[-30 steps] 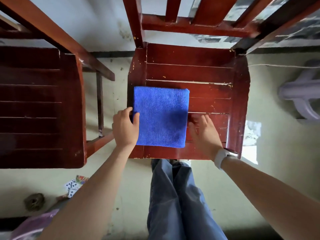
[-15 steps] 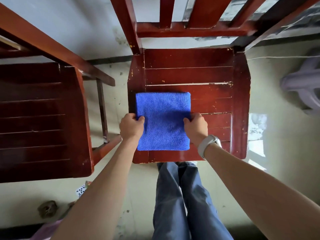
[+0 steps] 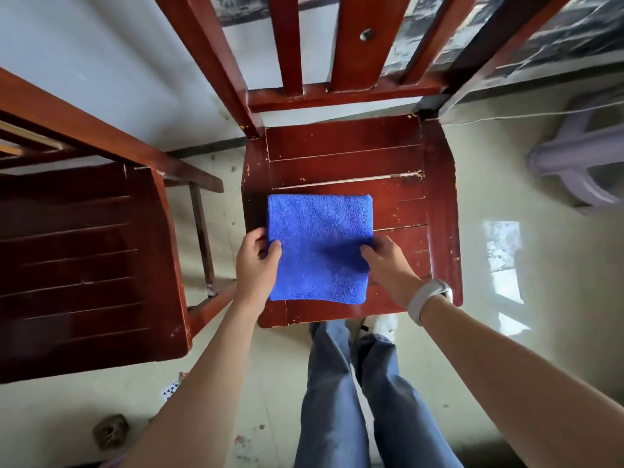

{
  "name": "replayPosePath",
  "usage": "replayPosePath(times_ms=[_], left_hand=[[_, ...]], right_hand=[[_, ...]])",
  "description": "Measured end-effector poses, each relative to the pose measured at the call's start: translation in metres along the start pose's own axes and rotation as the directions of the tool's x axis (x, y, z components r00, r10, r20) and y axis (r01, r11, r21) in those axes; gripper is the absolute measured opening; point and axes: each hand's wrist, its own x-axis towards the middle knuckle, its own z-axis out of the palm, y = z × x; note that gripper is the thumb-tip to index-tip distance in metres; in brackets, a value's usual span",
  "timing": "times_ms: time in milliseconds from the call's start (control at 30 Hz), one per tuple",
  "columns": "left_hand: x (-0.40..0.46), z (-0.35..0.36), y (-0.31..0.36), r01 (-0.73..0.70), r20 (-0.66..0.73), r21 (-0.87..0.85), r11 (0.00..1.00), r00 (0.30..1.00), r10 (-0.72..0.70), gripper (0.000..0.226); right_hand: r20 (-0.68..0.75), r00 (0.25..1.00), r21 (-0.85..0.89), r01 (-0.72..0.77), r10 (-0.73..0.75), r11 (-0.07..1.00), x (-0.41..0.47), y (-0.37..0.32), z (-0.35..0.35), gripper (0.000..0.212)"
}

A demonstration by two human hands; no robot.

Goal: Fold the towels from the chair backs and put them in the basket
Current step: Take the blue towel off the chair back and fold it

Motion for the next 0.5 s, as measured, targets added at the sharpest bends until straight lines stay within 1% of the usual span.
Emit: replayPosePath(times_ms=[100, 200, 300, 400, 500], left_hand=[[-0.023, 0.008, 0.018, -0.029, 0.031, 0.020, 0.999, 0.999, 0.028, 0.034], [-0.053, 0.027, 0.045, -0.080, 0.048, 0.024, 0.996, 0.996, 0.079, 0.034], [-0.092, 0.059, 0.082, -0.164, 0.082, 0.074, 0.984, 0.984, 0.158, 0.034], [-0.140, 0.106, 0.125, -0.298, 0.160, 0.099, 0.949, 0.947, 0.280, 0.031], [-0.195, 0.163, 0.167, -0.432, 0.264, 0.118, 0.894, 0.882, 0.391, 0.030]], right_hand=[[0.004, 0.999, 0.121, 0.047, -0.047, 0.992, -0.021, 0.002, -0.035, 0.016], [-0.019, 0.994, 0.224, 0.111, -0.110, 0.968, -0.048, 0.009, -0.078, 0.026], [-0.064, 0.994, 0.343, 0.107, -0.091, 0.933, -0.081, 0.021, -0.132, 0.034], [-0.118, 0.989, 0.417, 0.129, -0.087, 0.900, -0.116, 0.042, -0.197, 0.036], [-0.193, 0.978, 0.484, 0.165, -0.079, 0.860, -0.154, 0.073, -0.272, 0.033]])
